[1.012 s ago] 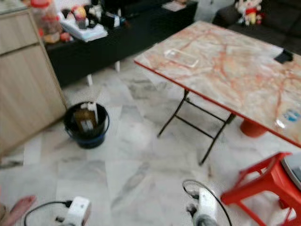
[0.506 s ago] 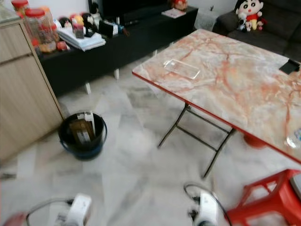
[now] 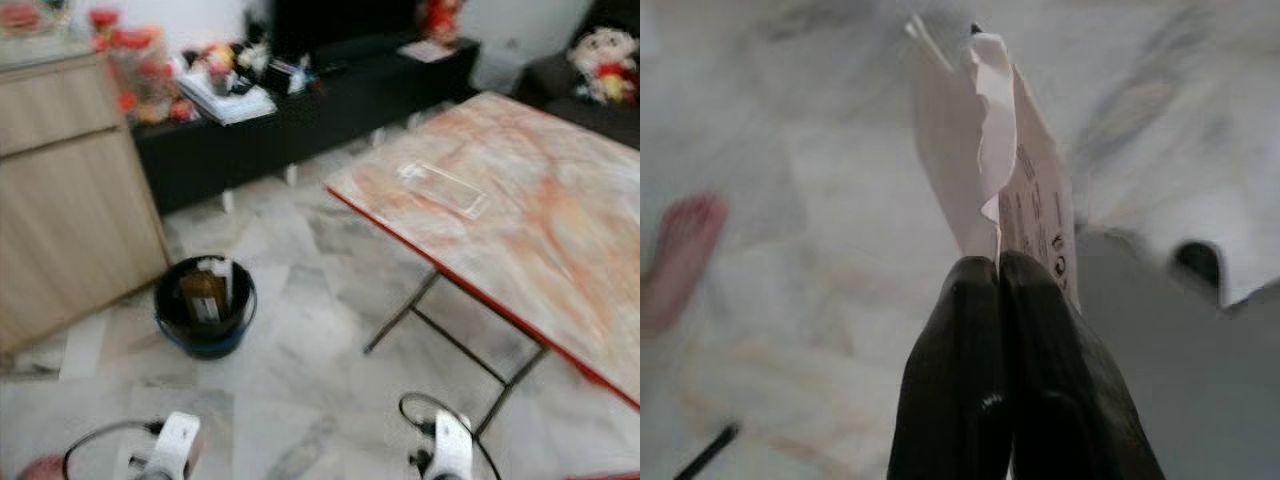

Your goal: Picking trash to rubbish bin

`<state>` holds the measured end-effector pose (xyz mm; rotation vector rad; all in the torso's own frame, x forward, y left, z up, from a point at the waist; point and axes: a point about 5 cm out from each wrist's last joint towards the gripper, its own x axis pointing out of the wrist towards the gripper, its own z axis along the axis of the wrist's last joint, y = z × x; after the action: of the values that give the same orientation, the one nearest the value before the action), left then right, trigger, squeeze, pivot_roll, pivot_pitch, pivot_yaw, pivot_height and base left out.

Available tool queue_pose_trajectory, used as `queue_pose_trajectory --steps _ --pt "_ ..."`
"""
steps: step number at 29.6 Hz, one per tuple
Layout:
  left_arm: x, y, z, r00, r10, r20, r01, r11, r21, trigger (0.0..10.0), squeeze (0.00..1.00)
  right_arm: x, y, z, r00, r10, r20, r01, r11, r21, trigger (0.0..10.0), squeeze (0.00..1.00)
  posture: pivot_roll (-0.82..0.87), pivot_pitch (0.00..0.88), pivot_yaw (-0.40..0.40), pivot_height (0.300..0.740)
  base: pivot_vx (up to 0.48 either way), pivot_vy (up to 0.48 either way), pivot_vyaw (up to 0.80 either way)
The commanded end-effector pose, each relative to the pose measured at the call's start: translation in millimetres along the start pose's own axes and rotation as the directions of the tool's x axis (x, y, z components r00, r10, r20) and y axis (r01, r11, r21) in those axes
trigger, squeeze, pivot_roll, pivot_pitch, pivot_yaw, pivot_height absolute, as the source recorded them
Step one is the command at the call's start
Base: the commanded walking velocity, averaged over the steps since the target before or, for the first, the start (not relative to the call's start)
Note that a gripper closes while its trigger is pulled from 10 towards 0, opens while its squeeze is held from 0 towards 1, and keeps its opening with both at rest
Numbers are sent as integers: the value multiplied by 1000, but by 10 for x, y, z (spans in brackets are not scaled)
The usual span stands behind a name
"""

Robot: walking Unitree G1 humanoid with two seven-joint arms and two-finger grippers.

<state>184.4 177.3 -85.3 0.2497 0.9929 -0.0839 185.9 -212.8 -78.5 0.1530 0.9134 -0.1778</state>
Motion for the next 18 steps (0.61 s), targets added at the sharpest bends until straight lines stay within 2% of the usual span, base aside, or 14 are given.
queue_pose_trajectory --steps 1,4,11,18 --pt "4 -69 22 1000 -15 3 15 1000 0 10000 0 -26 -97 -82 999 -26 -27 26 1000 -3 10000 0 14 45 -106 740 401 0 800" --pt "4 -71 19 1000 -16 1 16 1000 1 10000 0 -28 -103 -91 999 -31 -30 32 999 28 10000 0 12 36 -104 740 400 0 0" --pt "4 -76 21 1000 -17 2 17 1000 2 10000 0 -28 -115 -84 999 -29 -34 29 1000 -3 10000 0 17 27 -110 740 400 0 0" --pt "4 -88 24 1000 -19 3 19 1000 2 10000 0 -33 -132 -93 999 -28 -36 28 1000 -14 10000 0 14 23 -110 740 401 0 656"
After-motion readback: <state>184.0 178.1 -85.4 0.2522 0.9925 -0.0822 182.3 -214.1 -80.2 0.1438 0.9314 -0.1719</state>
